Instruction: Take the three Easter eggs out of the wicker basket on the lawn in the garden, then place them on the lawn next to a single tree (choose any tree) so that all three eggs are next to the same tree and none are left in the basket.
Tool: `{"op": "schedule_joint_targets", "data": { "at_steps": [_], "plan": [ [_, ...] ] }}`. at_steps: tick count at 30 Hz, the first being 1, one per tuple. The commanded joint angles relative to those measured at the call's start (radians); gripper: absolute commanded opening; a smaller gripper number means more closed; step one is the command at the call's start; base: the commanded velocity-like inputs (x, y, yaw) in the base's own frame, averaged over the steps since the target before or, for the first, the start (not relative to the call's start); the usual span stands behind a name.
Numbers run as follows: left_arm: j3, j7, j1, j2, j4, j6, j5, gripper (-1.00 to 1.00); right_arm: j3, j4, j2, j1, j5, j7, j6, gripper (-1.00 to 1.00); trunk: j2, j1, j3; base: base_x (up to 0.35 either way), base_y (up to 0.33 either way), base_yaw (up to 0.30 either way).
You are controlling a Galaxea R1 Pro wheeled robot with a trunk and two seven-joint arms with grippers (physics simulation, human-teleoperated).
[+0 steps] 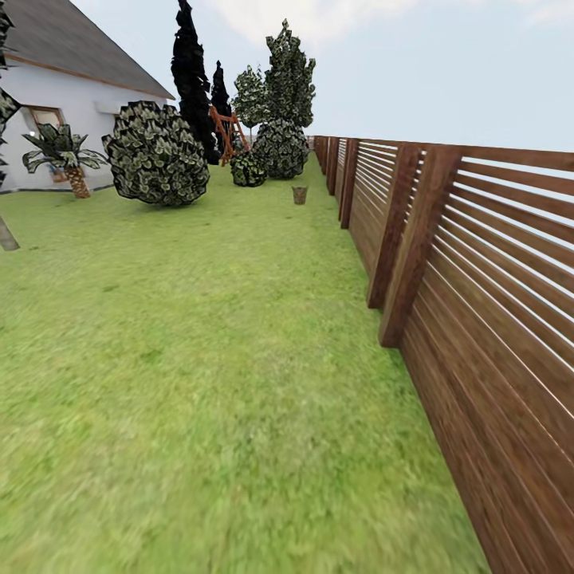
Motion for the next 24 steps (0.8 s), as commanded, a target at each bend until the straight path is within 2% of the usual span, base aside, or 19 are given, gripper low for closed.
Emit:
{"op": "schedule_joint_targets", "data": {
  "at_steps": [1, 24],
  "plan": [
    [0.0, 0.0, 0.0, -0.002, 0.0, 0.0, 0.0, 1.0, 0.0, 0.0, 0.003, 0.0, 0.0, 0.0, 0.0, 1.0, 0.0, 0.0, 0.0, 0.332, 0.0, 0.0],
    [0.0, 0.0, 0.0, 0.005, -0.004, 0.004, -0.004, 1.0, -0.001, -0.001, -0.002, 0.0, 0.0, 0.0, -0.003, 1.0, 0.0, 0.0, 0.0, 0.333, 0.0, 0.0]
  ]
}}
